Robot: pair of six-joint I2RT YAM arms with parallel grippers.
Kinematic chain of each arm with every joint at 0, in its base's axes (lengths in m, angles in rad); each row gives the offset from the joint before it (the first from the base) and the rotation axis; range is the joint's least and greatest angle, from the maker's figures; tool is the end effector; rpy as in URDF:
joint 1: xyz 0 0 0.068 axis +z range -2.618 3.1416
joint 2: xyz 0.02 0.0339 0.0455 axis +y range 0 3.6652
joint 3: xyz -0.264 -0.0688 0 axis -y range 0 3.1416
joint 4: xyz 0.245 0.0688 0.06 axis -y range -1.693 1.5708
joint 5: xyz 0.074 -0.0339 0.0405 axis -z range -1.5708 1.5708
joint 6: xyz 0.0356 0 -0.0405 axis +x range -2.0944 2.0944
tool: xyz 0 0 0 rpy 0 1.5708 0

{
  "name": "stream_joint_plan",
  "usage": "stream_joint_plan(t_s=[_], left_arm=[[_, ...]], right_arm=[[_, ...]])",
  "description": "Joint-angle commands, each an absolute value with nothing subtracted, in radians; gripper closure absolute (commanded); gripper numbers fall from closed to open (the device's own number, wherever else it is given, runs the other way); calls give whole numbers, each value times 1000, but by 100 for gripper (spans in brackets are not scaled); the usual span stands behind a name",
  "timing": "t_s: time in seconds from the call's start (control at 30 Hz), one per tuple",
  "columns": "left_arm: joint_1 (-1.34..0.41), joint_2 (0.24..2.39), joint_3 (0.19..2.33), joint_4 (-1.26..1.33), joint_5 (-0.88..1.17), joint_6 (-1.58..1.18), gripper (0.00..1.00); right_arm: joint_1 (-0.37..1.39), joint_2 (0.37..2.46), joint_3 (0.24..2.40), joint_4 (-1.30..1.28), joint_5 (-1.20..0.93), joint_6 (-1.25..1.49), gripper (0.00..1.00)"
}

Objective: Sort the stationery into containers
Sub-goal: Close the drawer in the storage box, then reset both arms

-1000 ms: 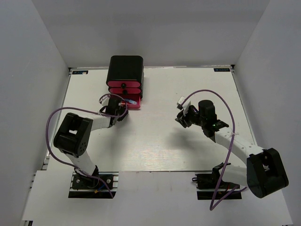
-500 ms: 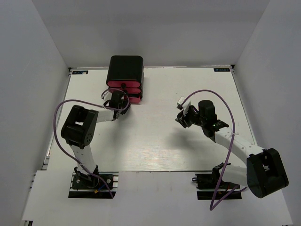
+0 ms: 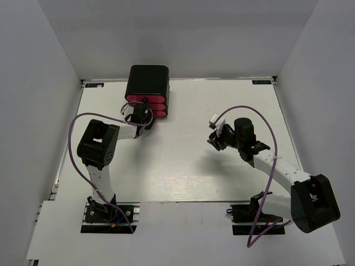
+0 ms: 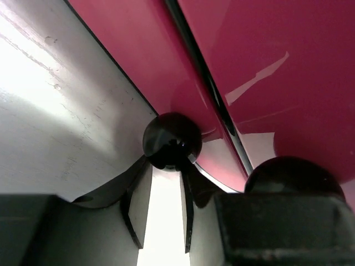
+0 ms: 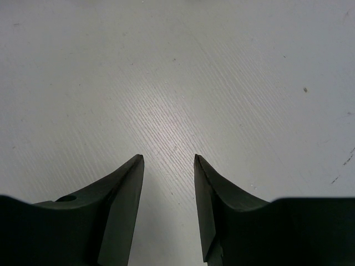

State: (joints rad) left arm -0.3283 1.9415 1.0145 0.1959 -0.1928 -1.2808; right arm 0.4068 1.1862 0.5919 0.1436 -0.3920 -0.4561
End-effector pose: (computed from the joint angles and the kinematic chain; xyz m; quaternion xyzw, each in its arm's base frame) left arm 0.3731 -0.1199 0.1269 -0.4516 0.7898 -0.2314 0.3447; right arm 0.2277 0.1129 0.2242 -0.4415 0.7116 0.1521 0.5250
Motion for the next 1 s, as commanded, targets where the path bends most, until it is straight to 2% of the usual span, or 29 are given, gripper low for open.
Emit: stream_joint_plan(t_s=[0.0,0.07,0.23,0.47,0.53,0.57,0.63,0.7,0.8,0.83,0.87,0.9,0.97], left_arm=[[-318,1928,1049,222,-196,-1299,63],[-318,1928,1049,222,-196,-1299,63],[-327,1882,962,244,-161,-1289,70],[-337,1780,827,244,-19,-1206,68],[-347,1741,779,230,12,-1169,62],[-347,1721,763,230,12,-1160,54],[-347,1643,712,221,37,-1131,45],[-347,1556,692,181,46,-1057,34],[-347,1464,692,115,83,-930,25],[-347,1428,677,115,95,-898,14],[-347,1346,654,86,95,-847,11],[-347,1298,638,77,95,-832,1],[-347,1196,586,63,104,-804,0]], right_arm=[[403,1174,595,147,-390,-468,53],[403,1177,595,147,-391,-468,53],[402,1178,598,143,-390,-476,53],[402,1173,591,144,-394,-483,51],[406,1173,589,146,-390,-482,48],[403,1173,591,146,-390,-485,46],[403,1173,591,147,-391,-483,40],[403,1172,595,146,-387,-471,27],[402,1173,607,138,-384,-447,10],[402,1173,612,134,-382,-434,10],[403,1173,620,126,-387,-416,10],[403,1173,633,111,-382,-379,10],[403,1164,637,114,-373,-309,10]])
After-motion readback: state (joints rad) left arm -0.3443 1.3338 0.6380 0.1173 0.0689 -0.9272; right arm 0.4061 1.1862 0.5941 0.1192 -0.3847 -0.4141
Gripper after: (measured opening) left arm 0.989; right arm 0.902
